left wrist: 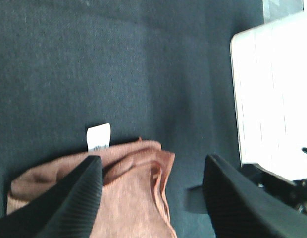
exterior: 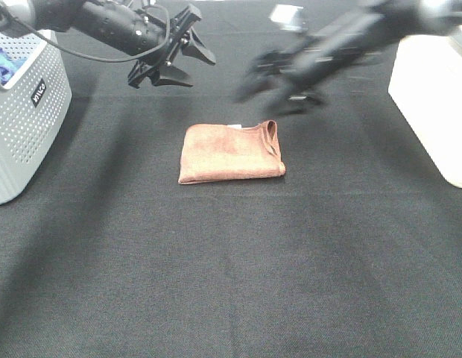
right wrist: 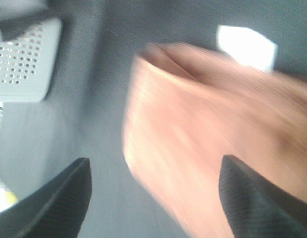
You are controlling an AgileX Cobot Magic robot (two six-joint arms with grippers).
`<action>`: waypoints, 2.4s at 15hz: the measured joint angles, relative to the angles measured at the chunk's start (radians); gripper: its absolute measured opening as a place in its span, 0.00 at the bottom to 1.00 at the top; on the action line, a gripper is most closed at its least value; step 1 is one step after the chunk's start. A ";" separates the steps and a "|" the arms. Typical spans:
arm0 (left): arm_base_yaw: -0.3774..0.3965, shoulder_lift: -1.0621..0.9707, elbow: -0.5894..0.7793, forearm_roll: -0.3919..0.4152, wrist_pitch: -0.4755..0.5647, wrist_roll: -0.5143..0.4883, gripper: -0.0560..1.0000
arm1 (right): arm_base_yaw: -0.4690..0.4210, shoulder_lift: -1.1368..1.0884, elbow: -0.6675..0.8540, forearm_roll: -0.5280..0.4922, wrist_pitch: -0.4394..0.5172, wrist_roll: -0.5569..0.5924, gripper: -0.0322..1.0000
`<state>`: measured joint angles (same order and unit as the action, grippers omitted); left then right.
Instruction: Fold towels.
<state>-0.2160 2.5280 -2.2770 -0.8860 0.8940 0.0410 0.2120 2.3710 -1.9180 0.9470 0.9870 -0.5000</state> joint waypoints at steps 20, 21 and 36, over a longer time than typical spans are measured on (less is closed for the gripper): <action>0.009 -0.088 -0.053 0.078 0.206 0.102 0.60 | -0.088 -0.062 -0.003 -0.451 -0.086 0.289 0.70; 0.013 -0.119 -0.065 0.094 0.258 0.114 0.60 | -0.088 -0.101 -0.003 -0.488 -0.026 0.324 0.70; 0.013 -0.949 0.444 0.780 0.318 -0.019 0.60 | -0.085 -0.808 0.383 -0.878 0.227 0.500 0.70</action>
<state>-0.2030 1.5790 -1.8330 -0.1060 1.2120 0.0220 0.1270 1.5630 -1.5350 0.0690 1.2140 0.0000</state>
